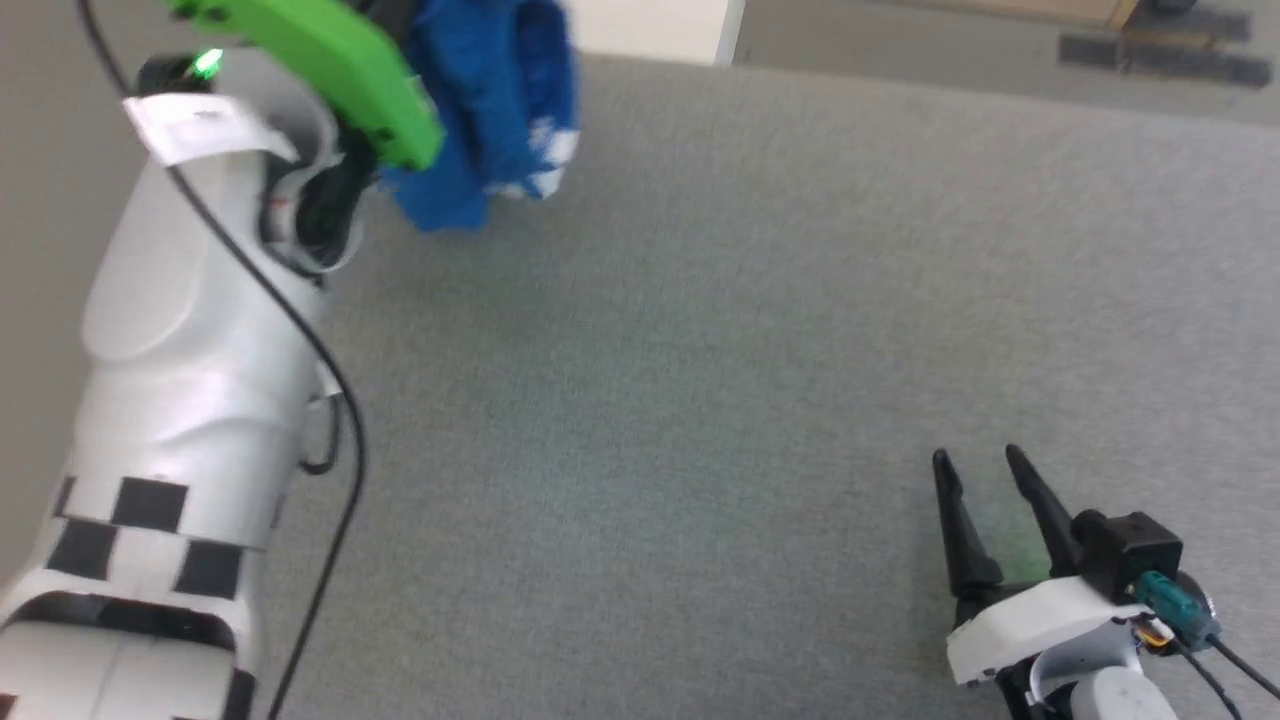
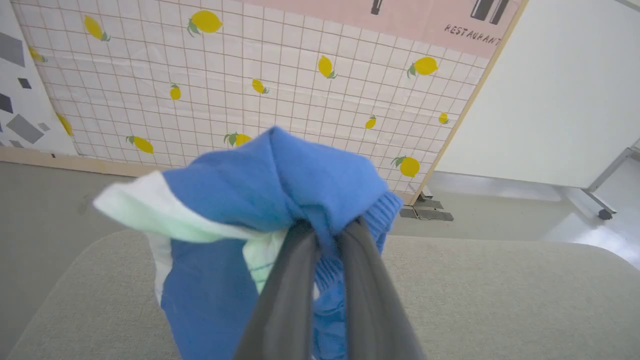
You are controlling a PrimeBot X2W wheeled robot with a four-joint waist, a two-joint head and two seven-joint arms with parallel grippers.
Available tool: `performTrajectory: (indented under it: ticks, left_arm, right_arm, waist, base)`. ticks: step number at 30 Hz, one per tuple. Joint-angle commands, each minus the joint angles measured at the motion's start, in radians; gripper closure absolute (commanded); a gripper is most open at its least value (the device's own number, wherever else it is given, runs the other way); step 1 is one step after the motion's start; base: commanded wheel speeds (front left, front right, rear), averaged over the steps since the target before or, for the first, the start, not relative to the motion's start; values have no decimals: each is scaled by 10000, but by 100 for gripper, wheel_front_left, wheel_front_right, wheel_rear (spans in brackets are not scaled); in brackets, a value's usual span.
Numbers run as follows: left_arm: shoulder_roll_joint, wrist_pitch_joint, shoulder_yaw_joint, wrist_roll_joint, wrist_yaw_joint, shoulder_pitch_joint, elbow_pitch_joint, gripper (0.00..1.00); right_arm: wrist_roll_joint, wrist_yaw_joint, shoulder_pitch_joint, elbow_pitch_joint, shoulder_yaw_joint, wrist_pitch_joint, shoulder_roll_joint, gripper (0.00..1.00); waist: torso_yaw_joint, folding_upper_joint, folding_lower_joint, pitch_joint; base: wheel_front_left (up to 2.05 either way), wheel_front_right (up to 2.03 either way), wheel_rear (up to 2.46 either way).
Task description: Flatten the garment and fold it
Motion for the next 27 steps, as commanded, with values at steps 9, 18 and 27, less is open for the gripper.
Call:
performTrajectory:
  ticks: [9, 18, 27]
  left_arm:
    - [-697, 1258, -2677, -835, -70, 1998, -1878, 100]
    - [-1258, 2654, -5027, -915, -69, 4319, -127, 100]
    - [-1610, 2160, -3493, -2871, 174, 4889, -330, 0]
  right_arm:
    - [370, -15, 274, 462, 22, -252, -2, 0]
    - [527, -15, 371, 568, -46, -301, -2, 0]
    - [688, -15, 585, 613, -147, -309, -2, 0]
  waist:
    - [-1134, 0, 1, -1627]
    - [-1966, 0, 1, -1684]
    - [-1996, 0, 1, -2070]
  base:
    - [0, 0, 0]
    - [0, 0, 0]
    - [0, 0, 0]
